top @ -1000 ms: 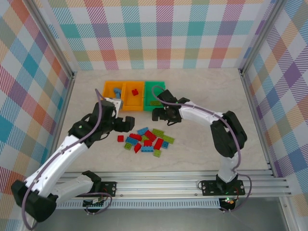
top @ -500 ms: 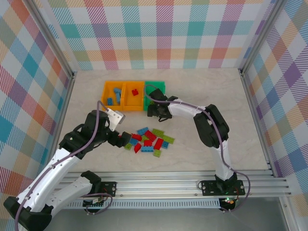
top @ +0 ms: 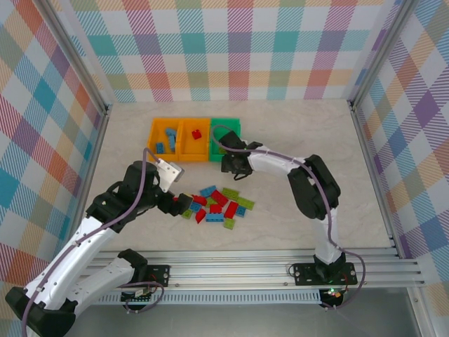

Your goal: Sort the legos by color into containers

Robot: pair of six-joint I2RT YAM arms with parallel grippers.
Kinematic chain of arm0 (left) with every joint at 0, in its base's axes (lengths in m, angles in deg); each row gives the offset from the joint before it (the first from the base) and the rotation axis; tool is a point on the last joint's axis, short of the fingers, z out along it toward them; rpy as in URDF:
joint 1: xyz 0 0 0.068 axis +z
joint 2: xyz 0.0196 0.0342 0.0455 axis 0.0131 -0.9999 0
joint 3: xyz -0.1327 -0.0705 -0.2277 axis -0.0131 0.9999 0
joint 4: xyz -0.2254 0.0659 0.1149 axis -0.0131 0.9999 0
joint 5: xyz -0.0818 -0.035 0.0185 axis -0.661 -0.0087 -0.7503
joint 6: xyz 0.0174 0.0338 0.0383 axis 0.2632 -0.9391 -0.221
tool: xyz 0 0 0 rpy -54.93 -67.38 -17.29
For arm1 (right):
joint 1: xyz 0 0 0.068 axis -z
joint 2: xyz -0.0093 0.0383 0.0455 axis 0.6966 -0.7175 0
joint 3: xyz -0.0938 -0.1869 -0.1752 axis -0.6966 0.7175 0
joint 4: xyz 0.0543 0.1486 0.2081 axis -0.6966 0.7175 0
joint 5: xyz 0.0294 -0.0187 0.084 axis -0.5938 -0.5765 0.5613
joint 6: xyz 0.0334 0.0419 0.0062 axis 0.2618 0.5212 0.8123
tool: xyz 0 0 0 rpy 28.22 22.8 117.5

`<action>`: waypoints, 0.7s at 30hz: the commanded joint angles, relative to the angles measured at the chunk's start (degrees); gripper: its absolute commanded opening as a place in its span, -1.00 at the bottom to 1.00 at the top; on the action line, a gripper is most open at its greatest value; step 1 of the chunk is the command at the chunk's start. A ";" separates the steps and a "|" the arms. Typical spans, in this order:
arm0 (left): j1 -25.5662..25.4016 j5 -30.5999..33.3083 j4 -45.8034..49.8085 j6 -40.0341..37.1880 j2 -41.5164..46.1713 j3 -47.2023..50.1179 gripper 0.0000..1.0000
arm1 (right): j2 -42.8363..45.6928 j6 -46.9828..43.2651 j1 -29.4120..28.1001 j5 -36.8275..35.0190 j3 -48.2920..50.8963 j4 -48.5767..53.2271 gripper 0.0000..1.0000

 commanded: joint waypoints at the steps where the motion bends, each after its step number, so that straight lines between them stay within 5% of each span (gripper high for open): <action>1: 0.51 -1.11 -2.58 -0.82 1.03 1.17 1.00 | 6.27 -1.98 -0.19 -1.48 -2.13 -1.61 0.12; 9: 0.78 -3.25 -2.56 0.52 0.90 1.48 1.00 | -3.53 -6.32 1.00 -2.29 -16.93 1.29 0.24; 13: 0.76 -2.78 -2.55 0.58 1.15 1.73 1.00 | -6.32 -7.52 1.51 -2.60 -20.21 2.43 0.83; 21: 0.78 -1.87 -2.81 2.16 0.65 1.30 1.00 | -2.85 -9.67 1.71 -1.54 -17.74 3.12 0.81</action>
